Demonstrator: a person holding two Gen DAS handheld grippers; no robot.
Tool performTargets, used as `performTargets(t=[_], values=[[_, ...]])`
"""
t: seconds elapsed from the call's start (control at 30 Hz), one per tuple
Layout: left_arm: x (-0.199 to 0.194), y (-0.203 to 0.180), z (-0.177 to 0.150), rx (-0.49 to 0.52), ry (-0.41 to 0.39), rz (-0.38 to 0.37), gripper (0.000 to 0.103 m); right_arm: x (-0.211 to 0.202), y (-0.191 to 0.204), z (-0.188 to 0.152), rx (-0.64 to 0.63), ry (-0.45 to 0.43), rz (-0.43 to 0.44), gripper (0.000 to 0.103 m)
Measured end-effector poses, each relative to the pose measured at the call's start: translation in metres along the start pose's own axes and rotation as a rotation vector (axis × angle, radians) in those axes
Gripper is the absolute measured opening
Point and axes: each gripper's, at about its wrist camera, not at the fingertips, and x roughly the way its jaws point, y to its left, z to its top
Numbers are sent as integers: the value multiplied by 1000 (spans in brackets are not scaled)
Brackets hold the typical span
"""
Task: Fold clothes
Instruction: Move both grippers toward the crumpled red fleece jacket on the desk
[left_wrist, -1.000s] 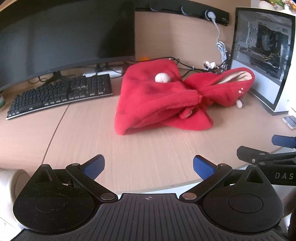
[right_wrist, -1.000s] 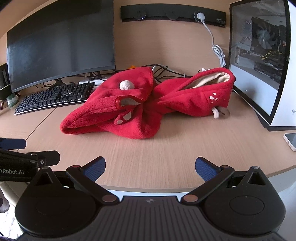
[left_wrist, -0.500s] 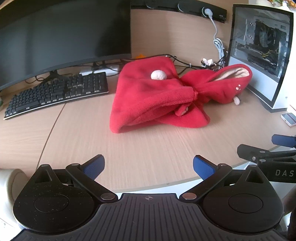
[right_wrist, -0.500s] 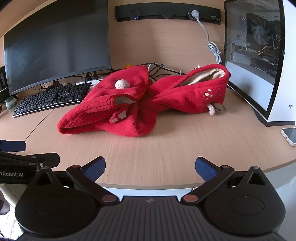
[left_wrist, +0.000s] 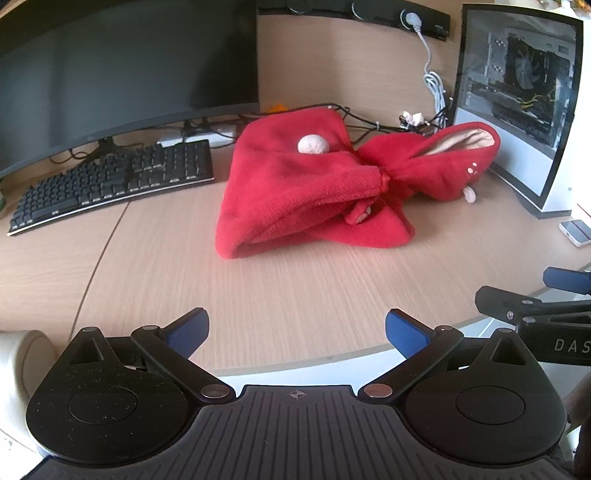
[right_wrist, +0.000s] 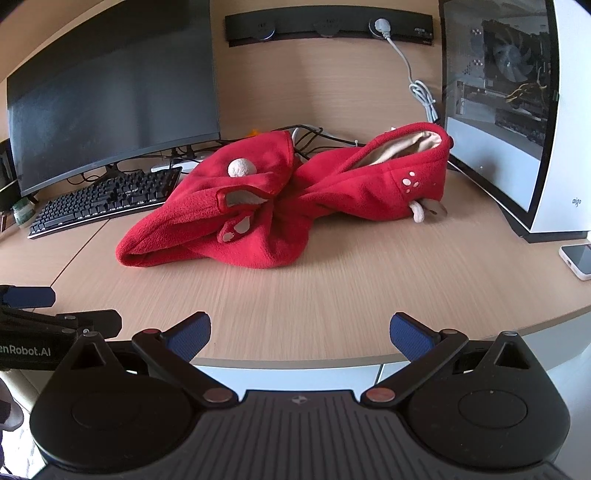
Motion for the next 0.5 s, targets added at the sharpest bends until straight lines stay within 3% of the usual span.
performTargets(t=[0.5], values=[[-1, -4, -1, -11, 7, 11, 103, 0, -6, 1, 7, -2, -1, 103]])
